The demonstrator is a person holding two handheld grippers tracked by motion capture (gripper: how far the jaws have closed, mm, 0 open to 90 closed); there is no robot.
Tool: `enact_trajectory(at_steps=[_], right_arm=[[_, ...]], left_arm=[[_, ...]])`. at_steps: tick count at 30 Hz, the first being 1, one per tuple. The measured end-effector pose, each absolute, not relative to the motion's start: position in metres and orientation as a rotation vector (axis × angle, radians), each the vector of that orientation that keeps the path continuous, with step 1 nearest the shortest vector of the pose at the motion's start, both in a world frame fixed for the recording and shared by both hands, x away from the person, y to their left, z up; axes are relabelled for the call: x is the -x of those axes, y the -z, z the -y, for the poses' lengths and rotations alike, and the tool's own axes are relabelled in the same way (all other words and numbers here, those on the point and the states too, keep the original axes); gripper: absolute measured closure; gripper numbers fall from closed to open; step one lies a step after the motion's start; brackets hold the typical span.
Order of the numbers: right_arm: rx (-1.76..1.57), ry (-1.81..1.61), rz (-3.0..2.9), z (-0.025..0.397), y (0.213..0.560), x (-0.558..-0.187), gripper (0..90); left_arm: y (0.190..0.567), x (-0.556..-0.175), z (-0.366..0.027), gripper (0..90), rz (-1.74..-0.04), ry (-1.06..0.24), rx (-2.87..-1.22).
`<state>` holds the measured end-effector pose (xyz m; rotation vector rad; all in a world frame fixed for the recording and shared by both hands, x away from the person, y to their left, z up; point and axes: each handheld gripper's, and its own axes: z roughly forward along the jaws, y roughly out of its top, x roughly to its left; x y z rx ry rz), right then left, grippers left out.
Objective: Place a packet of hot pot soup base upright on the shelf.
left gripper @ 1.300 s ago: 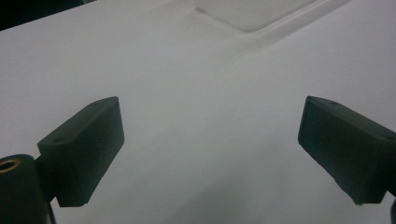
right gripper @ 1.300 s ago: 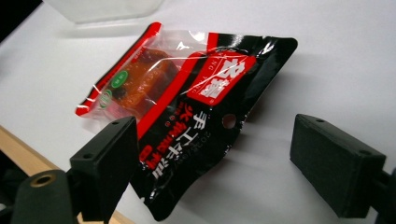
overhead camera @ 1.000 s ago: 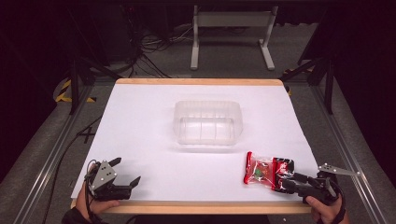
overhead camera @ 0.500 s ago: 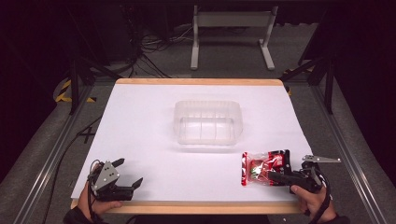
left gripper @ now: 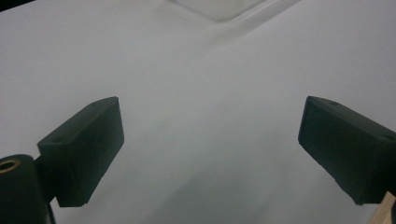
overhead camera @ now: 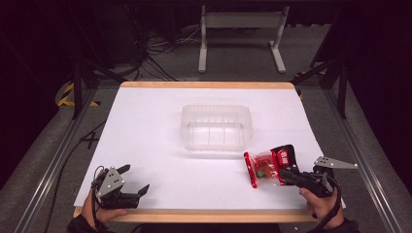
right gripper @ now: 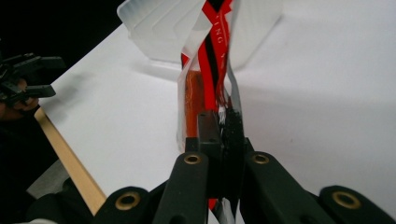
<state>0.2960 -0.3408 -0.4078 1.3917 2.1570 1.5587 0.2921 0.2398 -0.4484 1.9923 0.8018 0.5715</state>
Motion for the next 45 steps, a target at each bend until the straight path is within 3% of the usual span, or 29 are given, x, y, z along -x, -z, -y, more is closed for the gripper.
enact_trajectory(at_steps=[23,45], right_arm=[[-1.189,-1.6,-2.014,0.305,0.345,-0.325,90.0],[-1.169,-1.516,-2.069,0.243,0.335,-0.381,90.0]], left_arm=[[0.449,-0.293,-0.241,9.2,-0.818,-0.582,-1.969],[0.451,-0.294,-0.243,8.8,-0.821,-0.58,-1.98]])
